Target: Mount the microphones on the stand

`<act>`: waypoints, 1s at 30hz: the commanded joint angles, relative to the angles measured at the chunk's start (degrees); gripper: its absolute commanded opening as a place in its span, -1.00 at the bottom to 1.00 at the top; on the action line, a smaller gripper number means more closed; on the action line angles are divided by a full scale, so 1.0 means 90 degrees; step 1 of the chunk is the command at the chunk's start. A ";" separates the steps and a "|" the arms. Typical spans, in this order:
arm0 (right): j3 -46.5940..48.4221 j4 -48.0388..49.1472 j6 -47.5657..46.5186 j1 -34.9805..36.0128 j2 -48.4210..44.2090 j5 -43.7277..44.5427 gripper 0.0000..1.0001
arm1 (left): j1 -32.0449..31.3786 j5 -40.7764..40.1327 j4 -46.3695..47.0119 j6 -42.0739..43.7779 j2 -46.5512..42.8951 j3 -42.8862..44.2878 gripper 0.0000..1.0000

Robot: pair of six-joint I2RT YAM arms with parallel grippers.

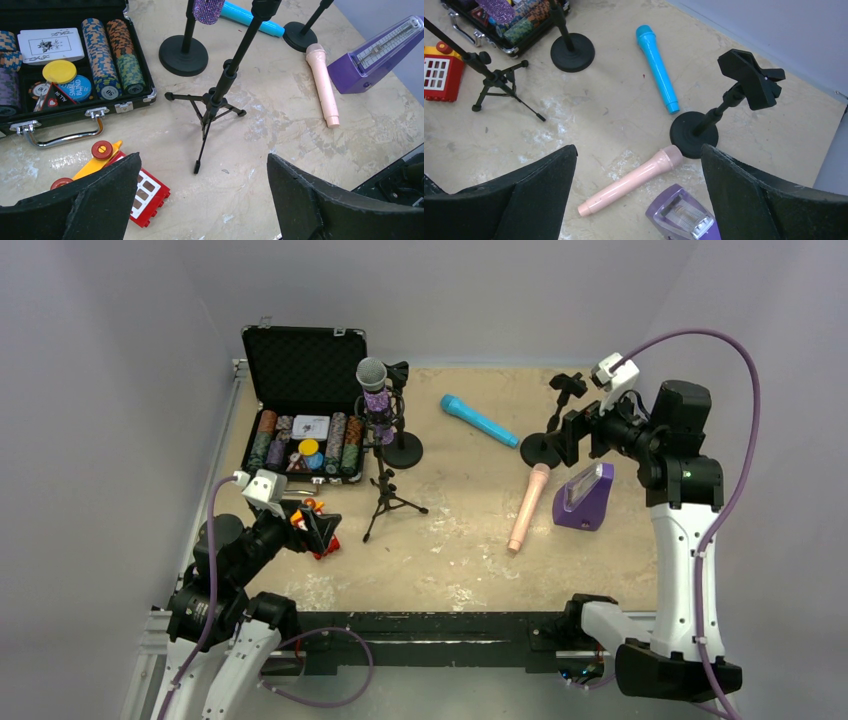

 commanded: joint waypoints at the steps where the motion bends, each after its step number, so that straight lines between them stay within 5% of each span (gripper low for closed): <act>1: -0.0074 0.0573 0.0369 -0.0053 -0.0153 0.0291 0.97 | 0.0004 -0.0004 0.0195 0.0136 -0.0016 -0.0021 0.99; 30: -0.0262 0.1030 0.0855 -0.0354 0.0066 0.0314 0.97 | 0.0004 -0.0033 0.0172 0.0136 -0.0041 -0.0012 0.99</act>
